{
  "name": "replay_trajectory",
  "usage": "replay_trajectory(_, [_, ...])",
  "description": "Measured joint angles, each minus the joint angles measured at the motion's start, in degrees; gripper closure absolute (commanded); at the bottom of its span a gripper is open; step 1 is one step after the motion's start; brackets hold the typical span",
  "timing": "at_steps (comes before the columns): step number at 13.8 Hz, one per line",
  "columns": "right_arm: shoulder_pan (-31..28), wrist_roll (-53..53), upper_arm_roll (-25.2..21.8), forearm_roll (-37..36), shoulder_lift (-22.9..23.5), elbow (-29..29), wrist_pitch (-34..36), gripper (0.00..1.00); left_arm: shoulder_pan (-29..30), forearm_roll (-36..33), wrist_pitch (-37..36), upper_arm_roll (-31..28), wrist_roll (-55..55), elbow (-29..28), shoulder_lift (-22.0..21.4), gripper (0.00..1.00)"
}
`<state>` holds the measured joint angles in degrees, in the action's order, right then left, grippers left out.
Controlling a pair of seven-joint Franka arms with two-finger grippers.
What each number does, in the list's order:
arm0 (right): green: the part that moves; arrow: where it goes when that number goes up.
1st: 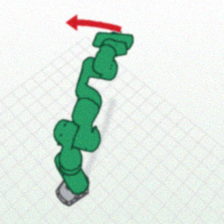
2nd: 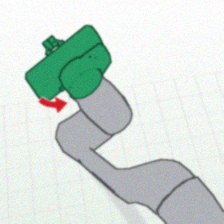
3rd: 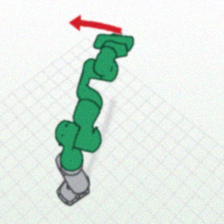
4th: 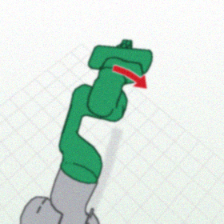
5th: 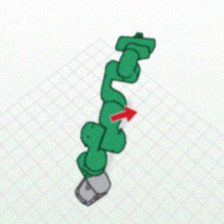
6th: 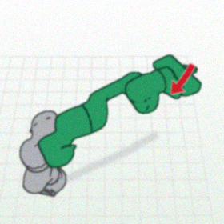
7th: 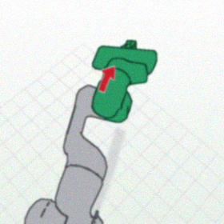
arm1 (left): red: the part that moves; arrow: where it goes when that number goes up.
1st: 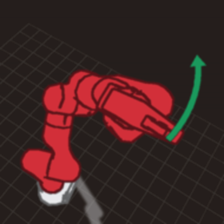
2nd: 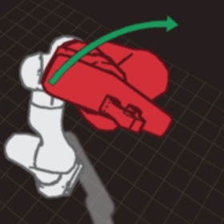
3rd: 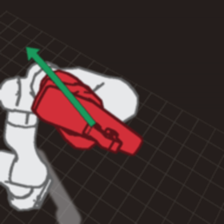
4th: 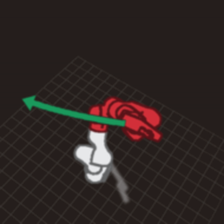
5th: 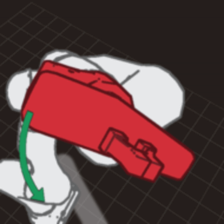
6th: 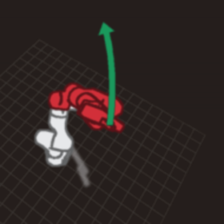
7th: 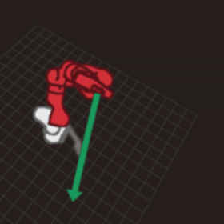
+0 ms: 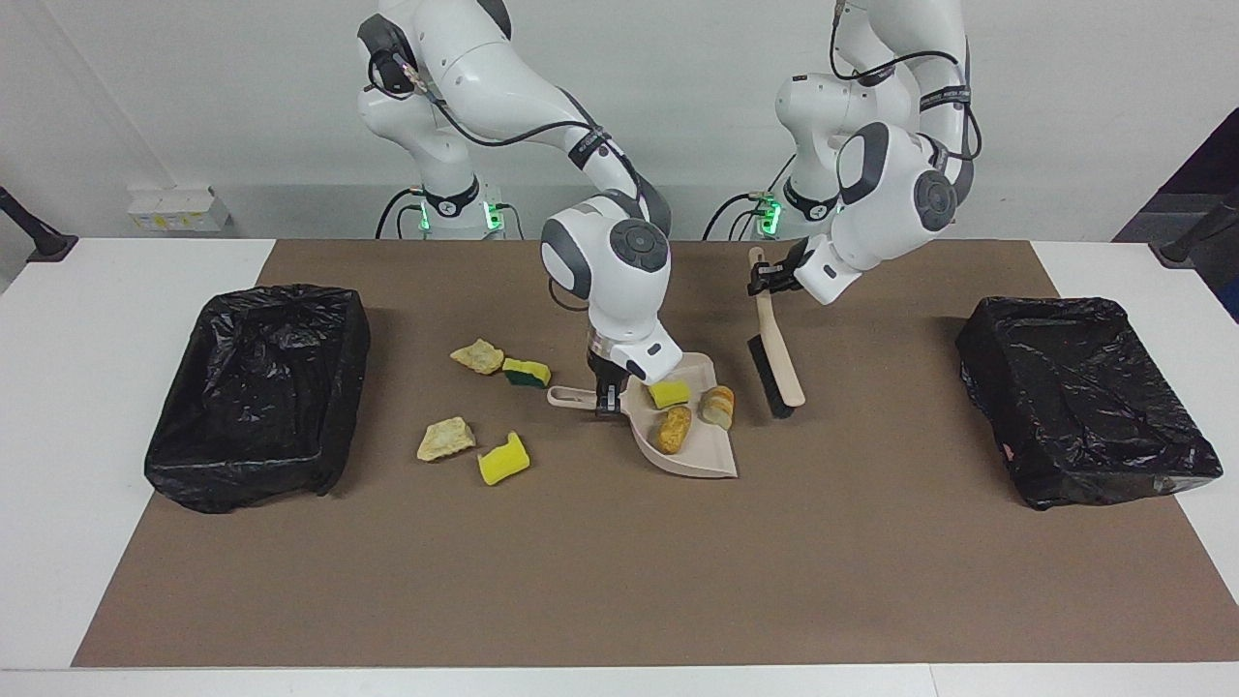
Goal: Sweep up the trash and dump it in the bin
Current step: 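Sweep the tan pieces into the dustpan with the left gripper, then carry the dustpan with the right gripper and tip it over the bin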
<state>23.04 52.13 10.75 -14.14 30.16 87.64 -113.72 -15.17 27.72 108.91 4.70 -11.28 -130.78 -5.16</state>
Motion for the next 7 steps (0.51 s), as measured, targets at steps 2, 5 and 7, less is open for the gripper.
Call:
replay_trajectory(2, [0.0, 0.0, 0.0, 0.0, 0.0, 0.0, 0.0, 1.0, -3.7, 0.0, 3.0, 0.4, 0.0, -2.1, 0.1, 1.0])
replay_trajectory(5, [0.0, 0.0, 0.0, 0.0, 0.0, 0.0, 0.0, 1.0, -7.1, 0.2, 4.2, 0.6, -0.1, -2.1, 0.0, 1.0])
replay_trajectory(7, [0.0, 0.0, 0.0, 0.0, 0.0, 0.0, 0.0, 1.0, -8.6, 0.5, 4.6, 0.7, 0.0, -0.9, 0.0, 1.0])
